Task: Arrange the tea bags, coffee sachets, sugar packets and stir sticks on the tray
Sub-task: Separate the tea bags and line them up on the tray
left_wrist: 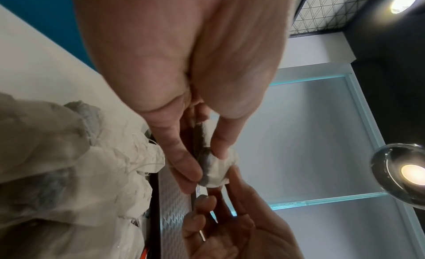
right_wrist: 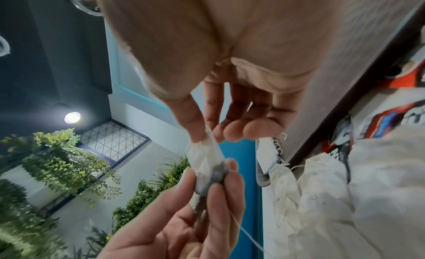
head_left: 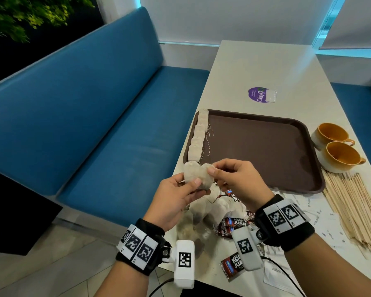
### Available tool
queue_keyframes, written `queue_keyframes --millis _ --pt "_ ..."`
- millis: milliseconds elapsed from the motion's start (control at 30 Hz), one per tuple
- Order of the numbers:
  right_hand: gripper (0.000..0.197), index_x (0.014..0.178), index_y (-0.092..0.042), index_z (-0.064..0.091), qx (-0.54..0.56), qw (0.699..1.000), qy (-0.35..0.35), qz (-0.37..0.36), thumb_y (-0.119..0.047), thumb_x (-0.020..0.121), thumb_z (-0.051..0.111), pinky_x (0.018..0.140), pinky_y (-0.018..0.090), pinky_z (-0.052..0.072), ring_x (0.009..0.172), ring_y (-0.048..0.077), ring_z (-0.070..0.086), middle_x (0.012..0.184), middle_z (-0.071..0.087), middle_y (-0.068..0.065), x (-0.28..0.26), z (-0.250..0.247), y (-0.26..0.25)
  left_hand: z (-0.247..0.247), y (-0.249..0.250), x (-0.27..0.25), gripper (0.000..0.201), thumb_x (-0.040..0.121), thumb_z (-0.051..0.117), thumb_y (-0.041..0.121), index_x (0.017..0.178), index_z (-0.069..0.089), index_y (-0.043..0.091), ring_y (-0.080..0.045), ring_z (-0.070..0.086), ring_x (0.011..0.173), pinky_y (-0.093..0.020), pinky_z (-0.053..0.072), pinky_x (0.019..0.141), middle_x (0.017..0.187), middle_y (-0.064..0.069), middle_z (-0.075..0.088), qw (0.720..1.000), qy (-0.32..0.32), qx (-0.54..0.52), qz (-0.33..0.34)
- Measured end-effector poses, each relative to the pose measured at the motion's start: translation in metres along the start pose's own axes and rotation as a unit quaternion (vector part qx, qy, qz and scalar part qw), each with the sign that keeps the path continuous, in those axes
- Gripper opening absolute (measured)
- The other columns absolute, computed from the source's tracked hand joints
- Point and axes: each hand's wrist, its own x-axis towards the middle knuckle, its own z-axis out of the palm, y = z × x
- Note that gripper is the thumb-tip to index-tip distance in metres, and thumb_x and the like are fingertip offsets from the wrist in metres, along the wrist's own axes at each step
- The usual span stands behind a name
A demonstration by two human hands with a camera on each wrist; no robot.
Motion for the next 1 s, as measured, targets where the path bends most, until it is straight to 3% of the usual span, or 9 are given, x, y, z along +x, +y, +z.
queue_keyframes --millis 167,233,400,533,667,800,933,1000 --pt "0.01 0.086 -0.011 0.079 0.014 0.998 0.058 -0.028 -0.021 0.09 0.079 0.066 0.035 0.054 0.067 0.02 0.063 0.079 0.074 0.018 0.005 -0.001 -0.003 -0.005 -0.001 0.004 0.02 0.101 0.055 0.004 0.105 0.063 -0.013 -0.04 0.072 0.096 -0.035 0.062 0.085 0.11 -0.026 0.072 0.998 0.047 -0.037 -0.009" --pt "0.009 0.086 -0.009 0.078 0.035 0.997 0.069 -0.028 -0.017 0.09 0.078 0.065 0.031 0.054 0.068 0.02 0.066 0.079 0.075 0.017 0.007 -0.002 -0.004 -0.007 0.0 0.005 0.014 0.101 0.055 0.003 0.099 0.062 -0.009 -0.039 0.072 0.096 -0.032 0.063 0.08 0.109 -0.028 0.071 0.996 0.073 -0.04 -0.013" --pt "0.01 0.091 -0.005 0.076 -0.004 1.0 0.024 -0.019 -0.015 0.092 0.075 0.067 0.035 0.057 0.069 0.018 0.068 0.077 0.076 0.008 0.007 0.003 -0.003 -0.007 0.004 0.006 0.018 0.1 0.052 0.001 0.084 0.059 -0.002 -0.035 0.07 0.11 -0.042 0.057 0.095 0.111 -0.022 0.074 0.997 0.067 -0.031 0.004" --pt "0.009 0.092 -0.003 0.075 0.024 1.0 -0.003 0.009 -0.012 0.093 0.073 0.062 0.035 0.058 0.067 0.024 0.068 0.075 0.074 0.013 0.007 0.009 -0.004 -0.002 0.003 0.005 0.019 0.099 0.054 -0.001 0.085 0.065 -0.006 -0.028 0.069 0.094 -0.044 0.06 0.09 0.088 -0.017 0.07 0.998 0.049 -0.037 0.017" --pt "0.013 0.093 0.0 0.075 0.05 0.998 0.001 0.03 -0.014 0.093 0.073 0.062 0.035 0.059 0.065 0.026 0.068 0.078 0.073 0.018 0.01 0.01 -0.005 0.001 0.003 0.004 0.016 0.097 0.057 -0.004 0.094 0.072 -0.01 -0.029 0.073 0.096 -0.036 0.061 0.086 0.1 -0.025 0.074 0.998 0.053 -0.018 0.032" --pt "0.014 0.096 0.002 0.074 0.033 0.999 -0.003 0.027 -0.012 0.094 0.072 0.061 0.034 0.06 0.066 0.024 0.068 0.082 0.073 0.022 0.018 0.012 -0.009 -0.004 0.002 0.007 0.017 0.097 0.058 -0.003 0.099 0.071 -0.013 -0.032 0.073 0.097 -0.036 0.061 0.087 0.104 -0.029 0.072 0.997 0.067 -0.021 0.033" --pt "0.015 0.098 0.001 0.072 0.029 0.999 0.009 0.046 -0.013 0.095 0.071 0.063 0.035 0.061 0.066 0.025 0.066 0.079 0.071 0.018 0.041 0.014 -0.01 -0.012 0.004 0.011 0.016 0.097 0.058 -0.003 0.088 0.071 -0.008 -0.034 0.072 0.097 -0.037 0.061 0.09 0.099 -0.026 0.071 0.994 0.101 -0.044 0.026" --pt "0.016 0.099 0.001 0.071 0.029 0.998 0.027 0.054 -0.015 0.096 0.07 0.063 0.037 0.062 0.067 0.027 0.065 0.08 0.069 0.02 0.056 0.015 -0.01 -0.016 0.005 0.01 0.017 0.098 0.058 -0.003 0.088 0.07 -0.008 -0.038 0.072 0.102 -0.035 0.061 0.088 0.106 -0.027 0.073 0.993 0.11 -0.047 0.018"
